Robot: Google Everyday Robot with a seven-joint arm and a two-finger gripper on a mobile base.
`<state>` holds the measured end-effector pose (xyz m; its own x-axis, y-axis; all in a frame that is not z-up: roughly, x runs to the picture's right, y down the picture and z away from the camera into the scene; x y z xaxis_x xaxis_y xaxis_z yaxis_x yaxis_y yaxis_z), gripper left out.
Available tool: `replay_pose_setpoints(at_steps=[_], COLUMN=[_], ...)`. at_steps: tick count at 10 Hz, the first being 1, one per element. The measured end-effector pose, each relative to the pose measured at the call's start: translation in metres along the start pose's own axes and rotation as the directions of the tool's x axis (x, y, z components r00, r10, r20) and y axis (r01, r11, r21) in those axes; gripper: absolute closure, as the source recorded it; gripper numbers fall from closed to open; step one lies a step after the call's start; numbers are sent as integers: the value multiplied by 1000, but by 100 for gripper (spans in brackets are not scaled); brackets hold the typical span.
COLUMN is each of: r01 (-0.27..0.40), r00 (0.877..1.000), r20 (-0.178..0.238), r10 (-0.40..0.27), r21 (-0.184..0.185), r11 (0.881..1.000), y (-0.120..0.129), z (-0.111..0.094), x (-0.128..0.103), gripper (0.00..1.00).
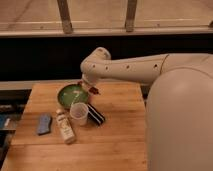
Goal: Place the pepper in the ceramic cup
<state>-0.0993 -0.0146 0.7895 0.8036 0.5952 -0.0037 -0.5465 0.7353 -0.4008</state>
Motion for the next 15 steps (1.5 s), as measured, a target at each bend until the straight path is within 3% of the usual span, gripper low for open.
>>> replay_pose_setpoints(at_steps=[3,7,10,15], r01=[34,40,10,7], r00=[999,999,998,996], r20=[-7,31,65,84], r10=[-34,-38,-2,4], r21=[-32,-74,-129,-140], r11=[999,996,992,990], y=[25,48,74,103], z=[-1,-3,5,4], x=[-10,-19,-17,-20], gripper=[100,100,100,100])
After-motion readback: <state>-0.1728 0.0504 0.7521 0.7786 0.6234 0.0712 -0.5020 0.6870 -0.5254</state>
